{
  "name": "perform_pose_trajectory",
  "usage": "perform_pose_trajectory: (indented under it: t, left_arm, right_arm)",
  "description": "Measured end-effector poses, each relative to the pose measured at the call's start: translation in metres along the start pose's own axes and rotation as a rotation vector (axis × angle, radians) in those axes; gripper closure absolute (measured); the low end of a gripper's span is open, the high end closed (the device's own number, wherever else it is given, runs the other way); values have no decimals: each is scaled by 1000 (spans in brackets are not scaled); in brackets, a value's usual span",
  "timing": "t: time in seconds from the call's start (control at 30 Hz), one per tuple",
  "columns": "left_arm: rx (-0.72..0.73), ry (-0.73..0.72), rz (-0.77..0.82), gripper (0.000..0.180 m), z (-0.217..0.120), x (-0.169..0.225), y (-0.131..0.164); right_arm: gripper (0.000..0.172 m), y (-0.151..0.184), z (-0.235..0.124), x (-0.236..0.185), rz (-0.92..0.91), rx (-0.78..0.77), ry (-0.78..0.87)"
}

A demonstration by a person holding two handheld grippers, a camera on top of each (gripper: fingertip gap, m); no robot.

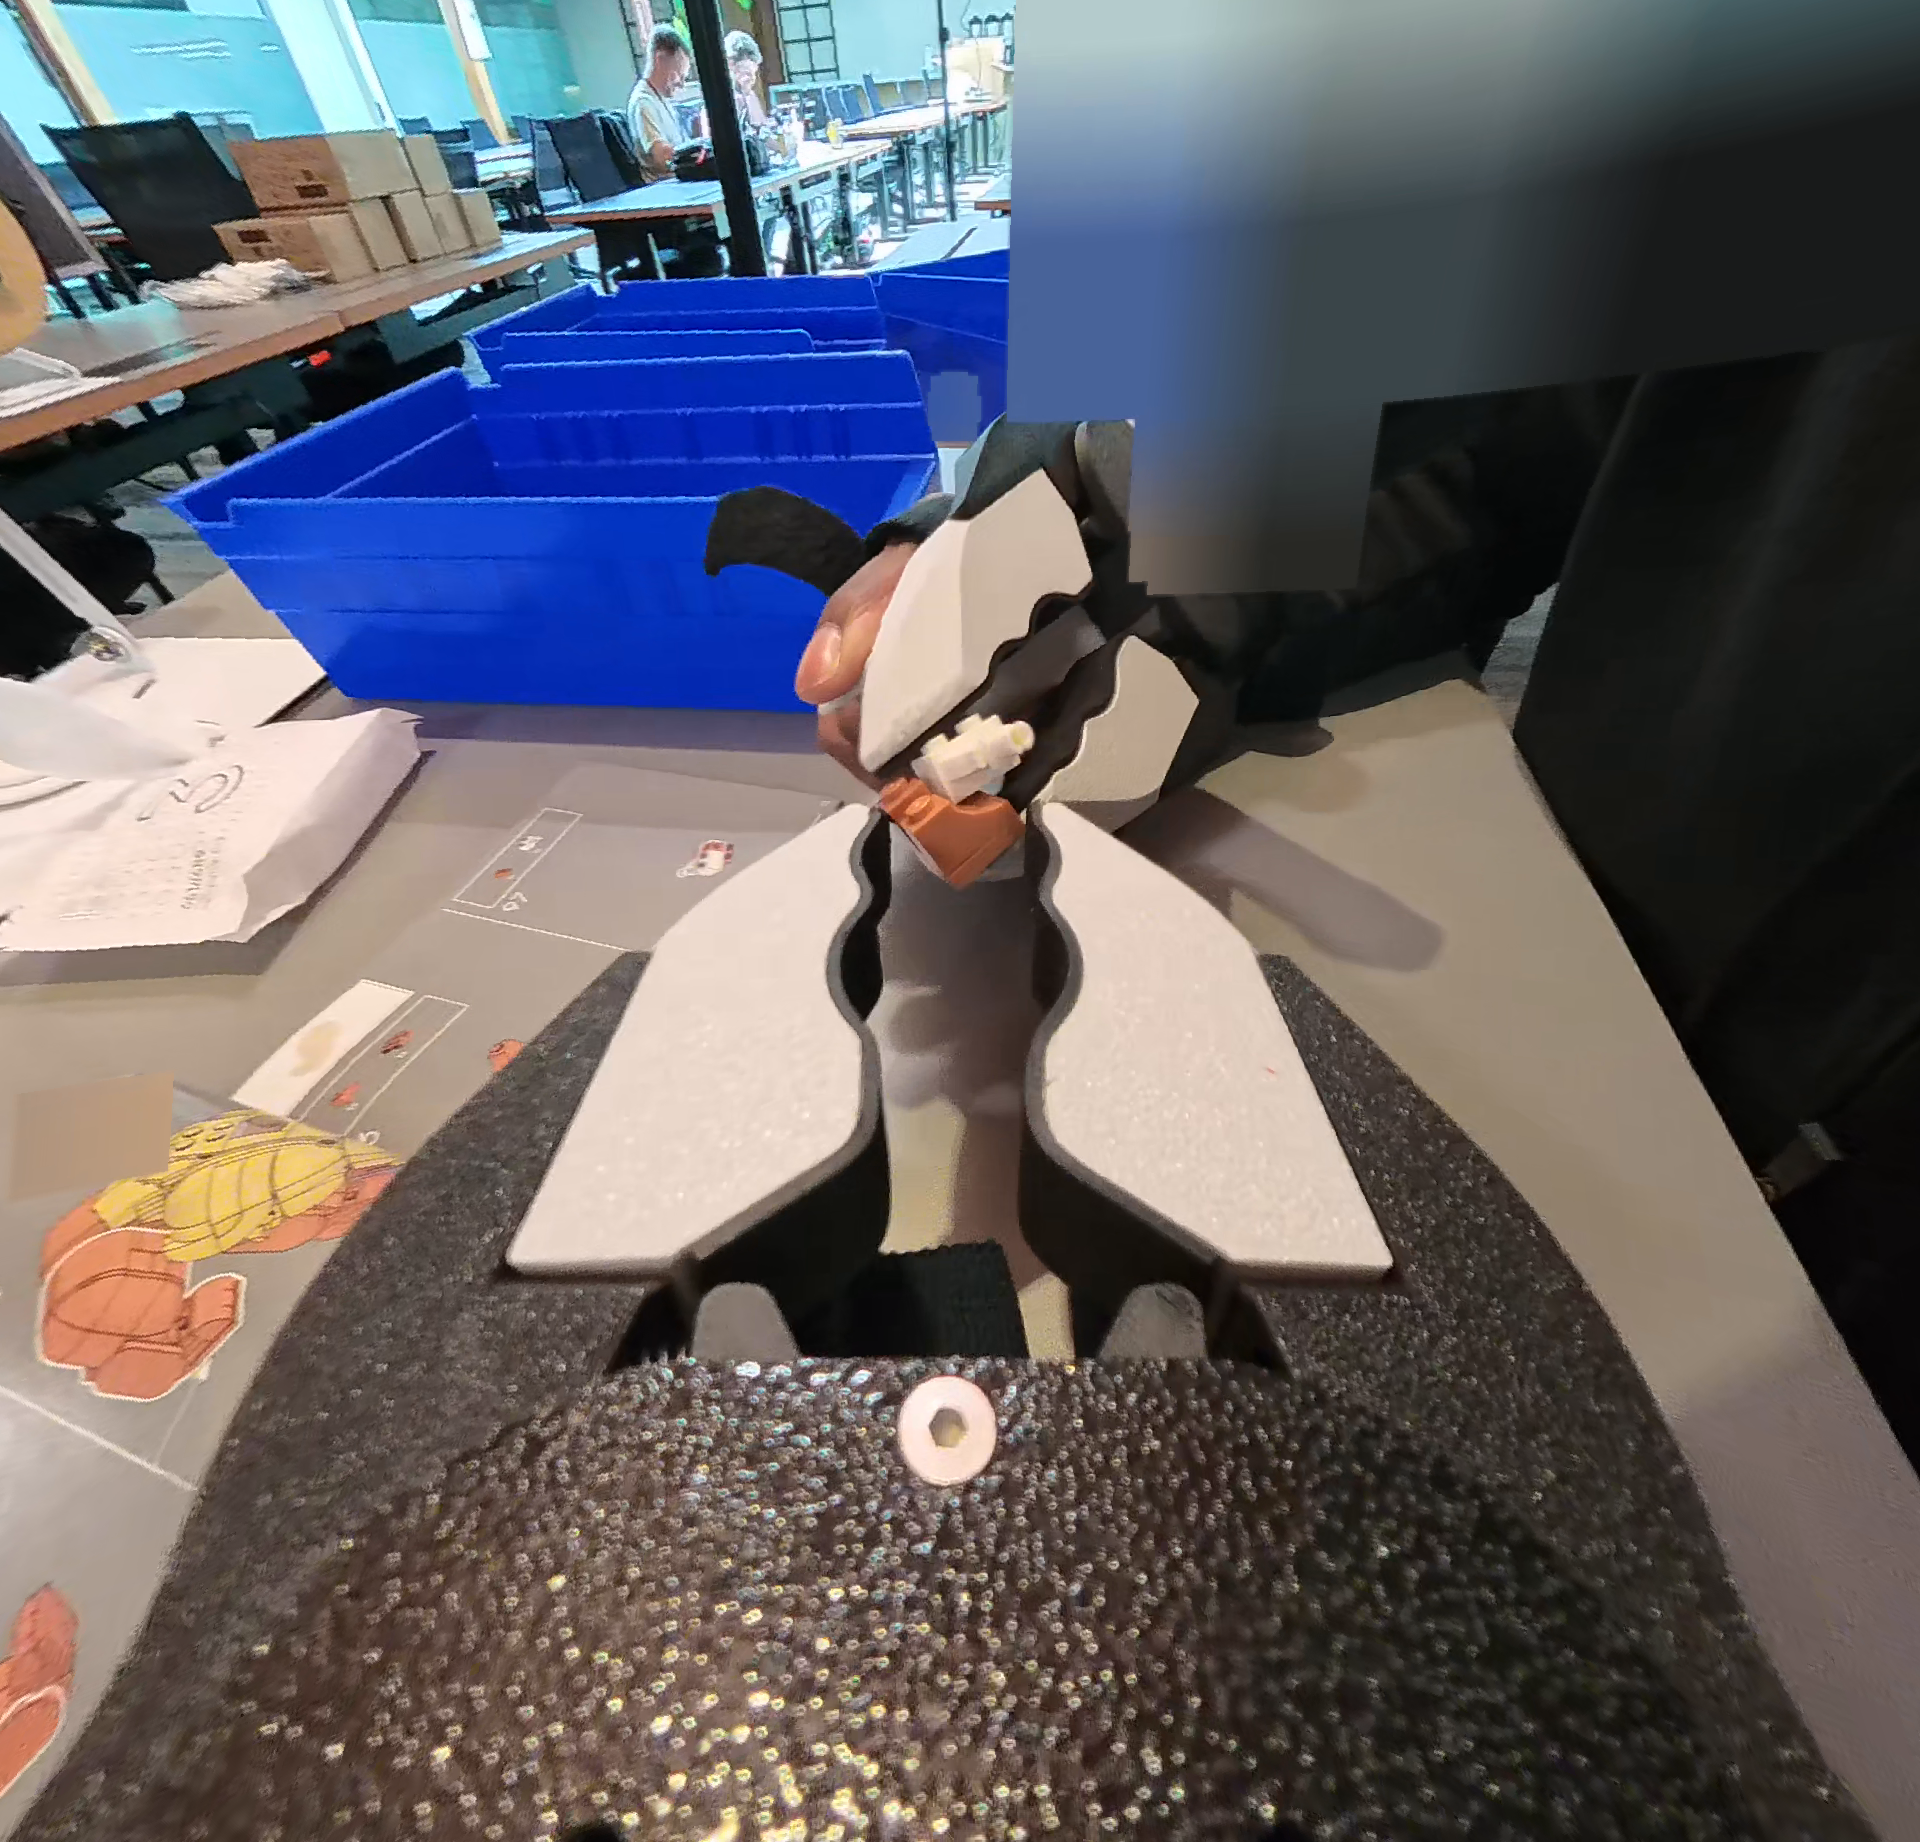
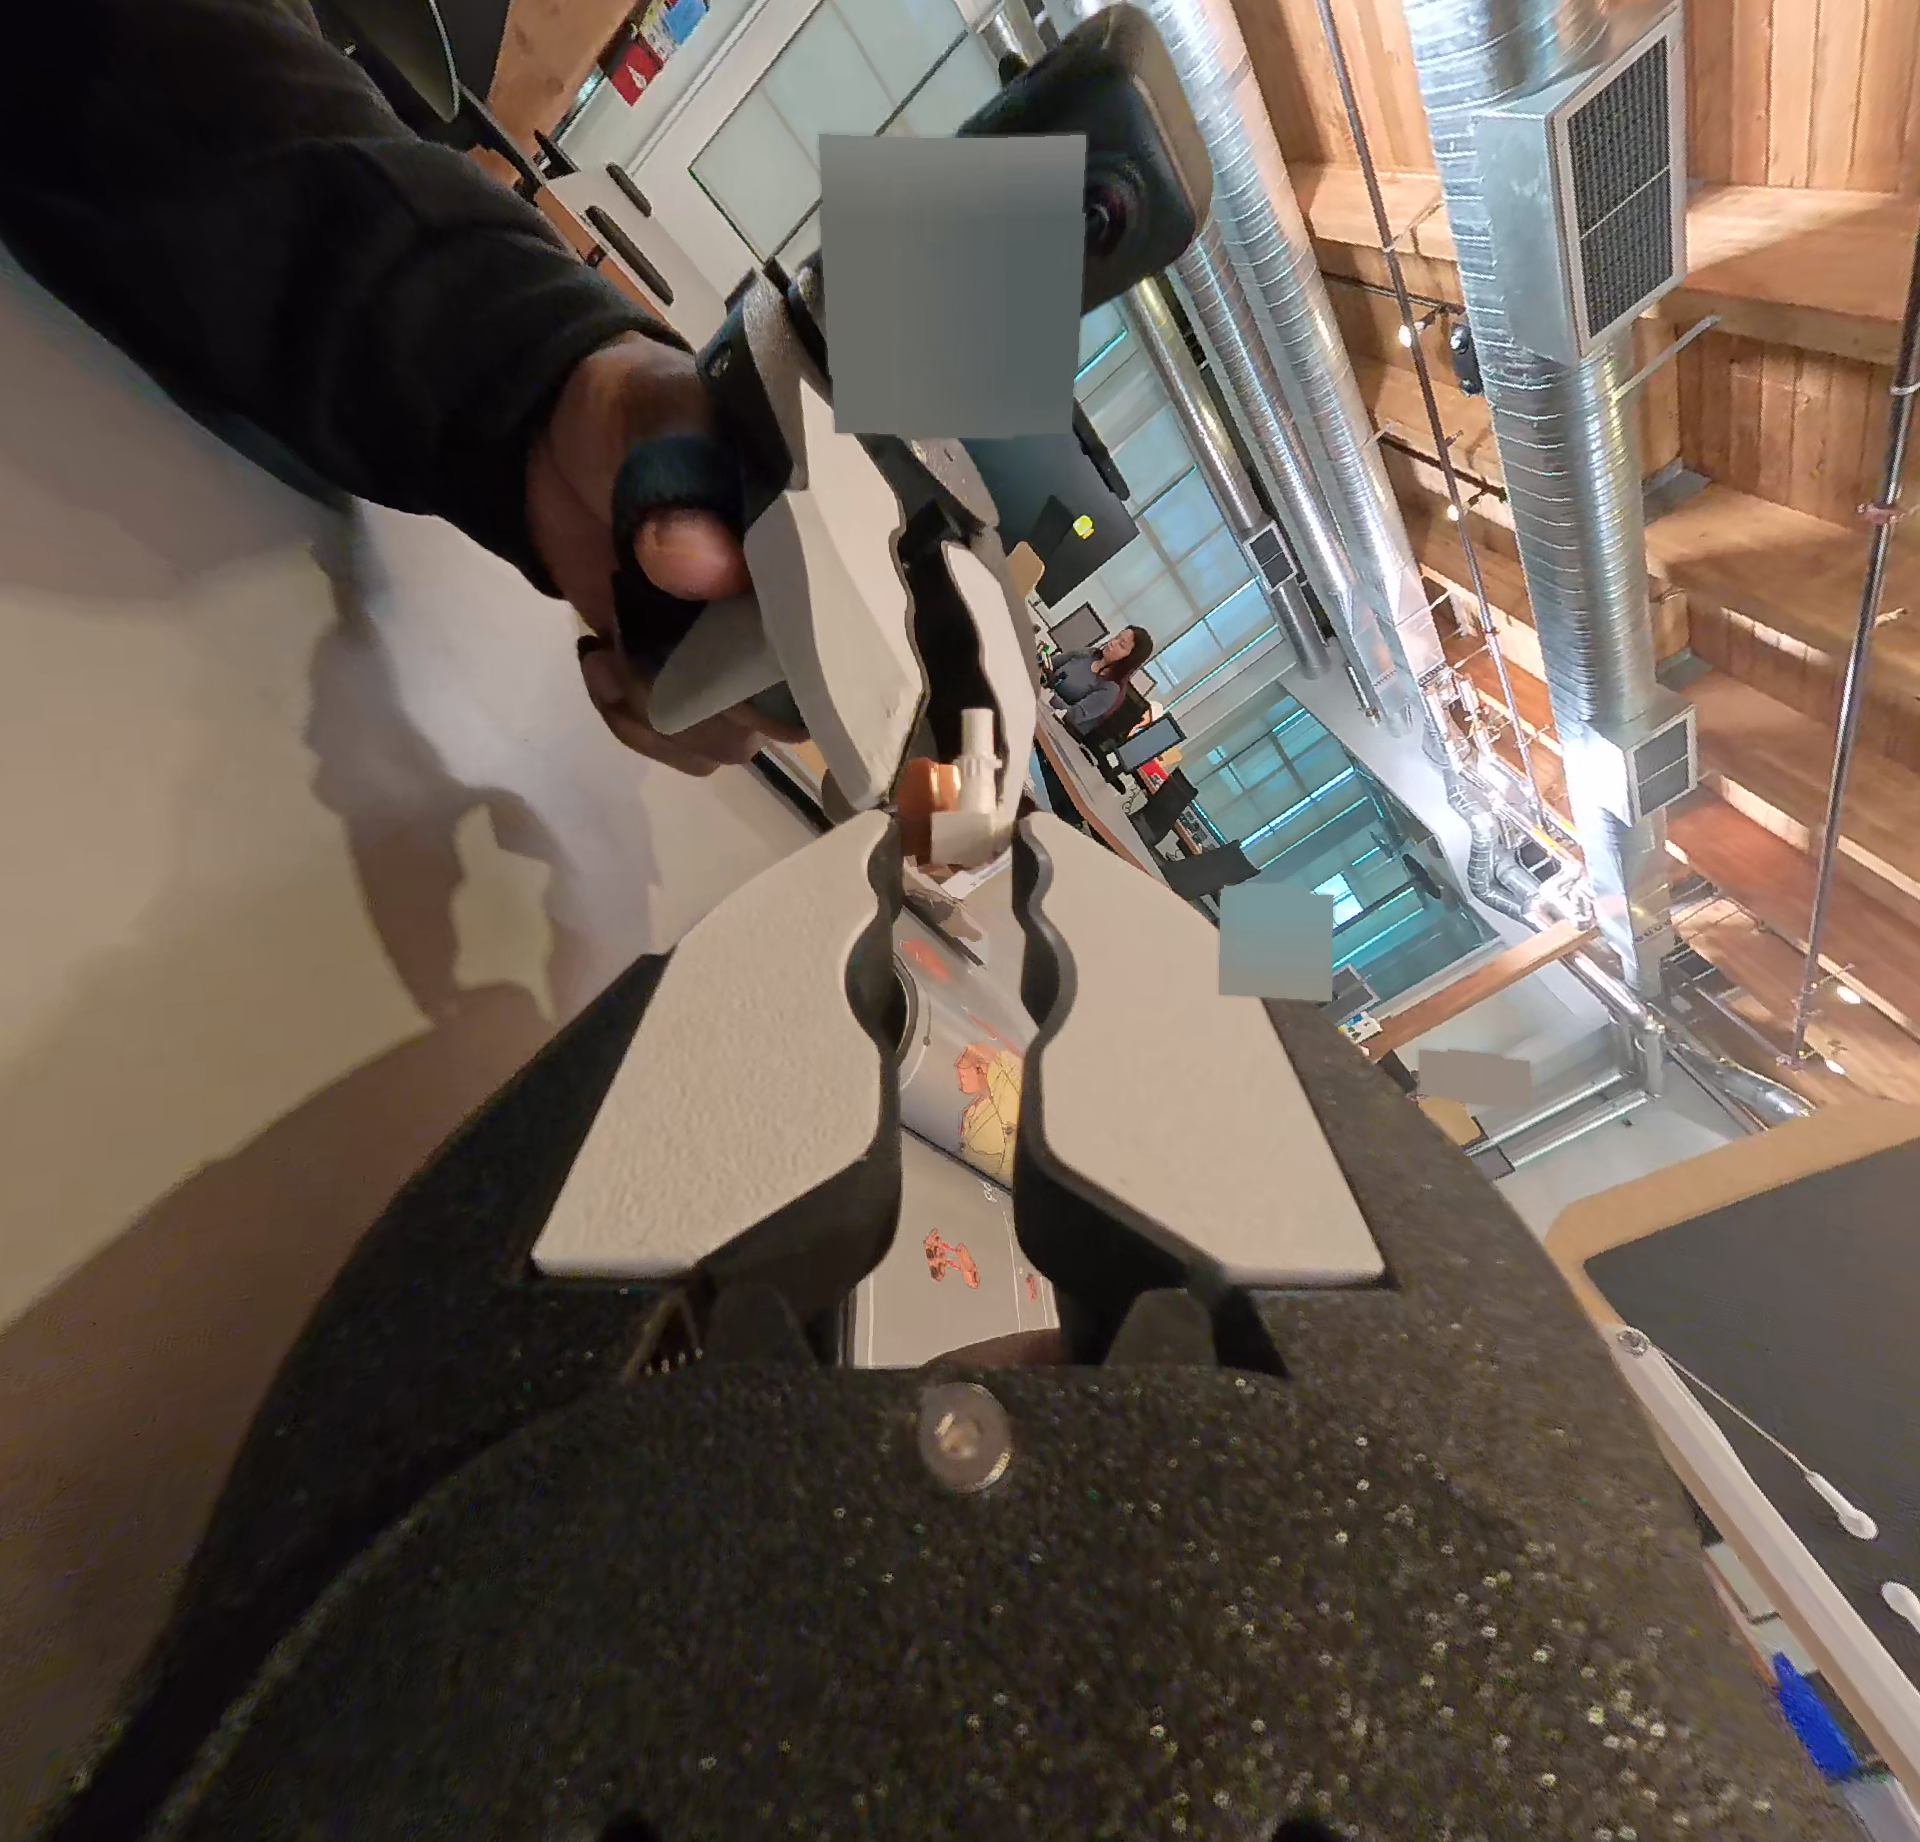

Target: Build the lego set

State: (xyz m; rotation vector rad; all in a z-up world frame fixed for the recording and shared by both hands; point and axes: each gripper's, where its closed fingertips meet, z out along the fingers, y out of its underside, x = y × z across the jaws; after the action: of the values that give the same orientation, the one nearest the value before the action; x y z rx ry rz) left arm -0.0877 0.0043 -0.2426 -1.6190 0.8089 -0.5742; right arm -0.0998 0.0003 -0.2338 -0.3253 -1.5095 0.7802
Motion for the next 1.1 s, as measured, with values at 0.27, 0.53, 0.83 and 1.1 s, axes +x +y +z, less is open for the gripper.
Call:
perform_pose_trajectory:
  t: [0.27, 0.53, 0.83, 1.1]
  left_arm:
    - [-38, -63, 80, 157, 1, -3, 1]
    - [-42, -52, 45, 157, 1, -4, 4]
    - [-90, -37, -7, 158, 4, -5, 15]
    - [-80, -34, 13, 157, 2, -7, 16]
  right_arm:
    - [153, 5, 0, 0, -22, -29, 5]
    - [153, 8, 1, -1, 0, -47, -19]
    - [153, 16, 0, -9, 37, -80, -105]
    - [153, 19, 2, -9, 209, -75, -147]
